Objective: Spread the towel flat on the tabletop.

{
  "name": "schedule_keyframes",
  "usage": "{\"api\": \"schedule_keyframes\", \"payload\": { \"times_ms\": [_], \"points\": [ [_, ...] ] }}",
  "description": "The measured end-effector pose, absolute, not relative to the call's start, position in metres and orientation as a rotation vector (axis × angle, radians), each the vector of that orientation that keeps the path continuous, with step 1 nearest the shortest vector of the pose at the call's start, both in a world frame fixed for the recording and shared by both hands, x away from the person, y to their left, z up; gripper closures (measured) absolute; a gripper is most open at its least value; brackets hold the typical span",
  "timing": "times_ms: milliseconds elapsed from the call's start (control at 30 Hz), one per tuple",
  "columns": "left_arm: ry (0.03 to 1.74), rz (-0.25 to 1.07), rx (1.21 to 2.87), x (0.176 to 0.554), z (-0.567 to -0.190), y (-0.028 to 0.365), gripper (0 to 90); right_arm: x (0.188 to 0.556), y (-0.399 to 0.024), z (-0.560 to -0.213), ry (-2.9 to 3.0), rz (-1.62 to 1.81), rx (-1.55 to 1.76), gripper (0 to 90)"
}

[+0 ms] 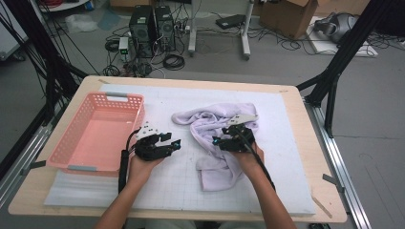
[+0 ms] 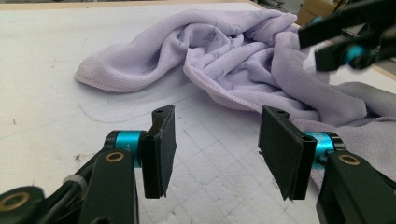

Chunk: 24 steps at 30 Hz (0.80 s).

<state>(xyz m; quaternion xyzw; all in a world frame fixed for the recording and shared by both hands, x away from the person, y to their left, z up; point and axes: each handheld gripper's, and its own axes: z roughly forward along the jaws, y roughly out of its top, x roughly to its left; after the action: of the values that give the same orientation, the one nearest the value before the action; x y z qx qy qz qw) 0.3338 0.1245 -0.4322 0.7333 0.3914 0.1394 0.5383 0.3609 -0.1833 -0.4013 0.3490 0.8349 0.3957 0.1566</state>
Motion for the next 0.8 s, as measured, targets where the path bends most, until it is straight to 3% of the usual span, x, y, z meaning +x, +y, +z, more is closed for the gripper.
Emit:
{"api": "schedule_keyframes", "payload": {
  "times_ms": [67,133,167,233,533,800],
  "points": [
    [0.926,0.338,1.743,0.333,-0.432,0.124,45.8,0.358,-0.176,-0.409,2.412,1.03,0.968,49.8],
    [0.925,0.337,1.748,0.333,-0.432,0.124,45.8,0.357,-0.174,-0.414,2.419,0.93,0.963,62.9],
    [0.925,0.339,1.748,0.333,-0.433,0.124,45.8,0.357,-0.176,-0.416,2.434,0.91,0.969,76.0],
    [0.924,0.334,1.752,0.332,-0.433,0.124,45.8,0.353,-0.182,-0.416,2.442,0.928,0.951,82.1],
    [0.932,0.324,1.755,0.332,-0.436,0.123,45.6,0.331,-0.268,-0.395,2.182,1.084,1.163,82.4],
    [0.927,0.319,1.77,0.33,-0.439,0.119,45.7,0.318,-0.334,-0.416,2.025,1.001,1.355,78.6]
  ]
}}
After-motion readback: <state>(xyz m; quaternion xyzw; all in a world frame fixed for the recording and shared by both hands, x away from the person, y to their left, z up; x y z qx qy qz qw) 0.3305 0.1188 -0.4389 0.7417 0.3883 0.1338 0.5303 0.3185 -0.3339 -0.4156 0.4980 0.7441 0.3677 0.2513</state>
